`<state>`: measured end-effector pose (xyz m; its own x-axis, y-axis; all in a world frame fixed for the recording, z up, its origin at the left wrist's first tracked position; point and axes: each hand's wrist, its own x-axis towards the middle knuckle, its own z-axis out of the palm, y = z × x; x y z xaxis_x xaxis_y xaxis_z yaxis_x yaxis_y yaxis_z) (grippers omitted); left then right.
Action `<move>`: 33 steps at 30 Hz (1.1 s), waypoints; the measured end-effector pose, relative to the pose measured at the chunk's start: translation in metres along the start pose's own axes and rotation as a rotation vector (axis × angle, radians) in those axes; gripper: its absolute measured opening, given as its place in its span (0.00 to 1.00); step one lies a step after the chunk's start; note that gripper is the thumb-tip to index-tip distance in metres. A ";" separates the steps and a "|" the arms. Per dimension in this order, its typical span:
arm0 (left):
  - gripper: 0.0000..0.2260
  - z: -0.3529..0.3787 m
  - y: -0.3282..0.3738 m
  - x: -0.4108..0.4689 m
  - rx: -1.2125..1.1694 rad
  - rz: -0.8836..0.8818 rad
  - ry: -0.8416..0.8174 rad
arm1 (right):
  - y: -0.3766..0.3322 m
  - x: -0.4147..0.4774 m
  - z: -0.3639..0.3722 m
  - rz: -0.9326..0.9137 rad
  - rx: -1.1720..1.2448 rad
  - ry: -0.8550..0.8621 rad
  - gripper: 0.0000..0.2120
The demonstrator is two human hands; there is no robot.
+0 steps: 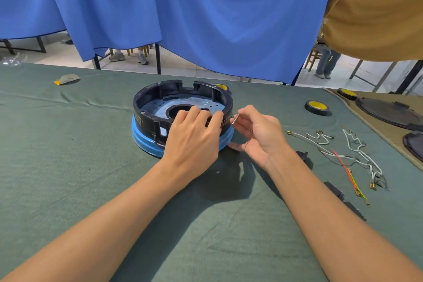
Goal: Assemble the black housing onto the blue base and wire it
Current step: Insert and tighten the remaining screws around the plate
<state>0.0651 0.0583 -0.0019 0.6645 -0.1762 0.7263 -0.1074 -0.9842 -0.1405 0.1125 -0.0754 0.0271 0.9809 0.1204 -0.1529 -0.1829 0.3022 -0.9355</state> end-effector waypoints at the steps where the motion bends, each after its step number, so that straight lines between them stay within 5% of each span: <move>1: 0.11 0.000 0.000 -0.002 0.011 0.005 -0.011 | -0.001 0.000 -0.001 0.005 0.017 -0.001 0.10; 7: 0.39 -0.003 -0.002 -0.007 0.103 -0.019 -0.146 | -0.004 -0.002 -0.003 0.006 0.089 0.004 0.08; 22: 0.37 -0.018 -0.014 0.011 0.066 -0.101 -0.029 | -0.023 -0.012 -0.001 -0.084 0.223 -0.117 0.16; 33: 0.36 -0.062 -0.016 0.036 -0.131 -0.320 0.178 | -0.058 -0.039 -0.001 -0.219 0.252 -0.194 0.05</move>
<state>0.0444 0.0667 0.0681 0.5424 0.1514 0.8264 -0.0169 -0.9815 0.1909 0.0852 -0.0987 0.0874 0.9722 0.1962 0.1275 -0.0045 0.5604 -0.8282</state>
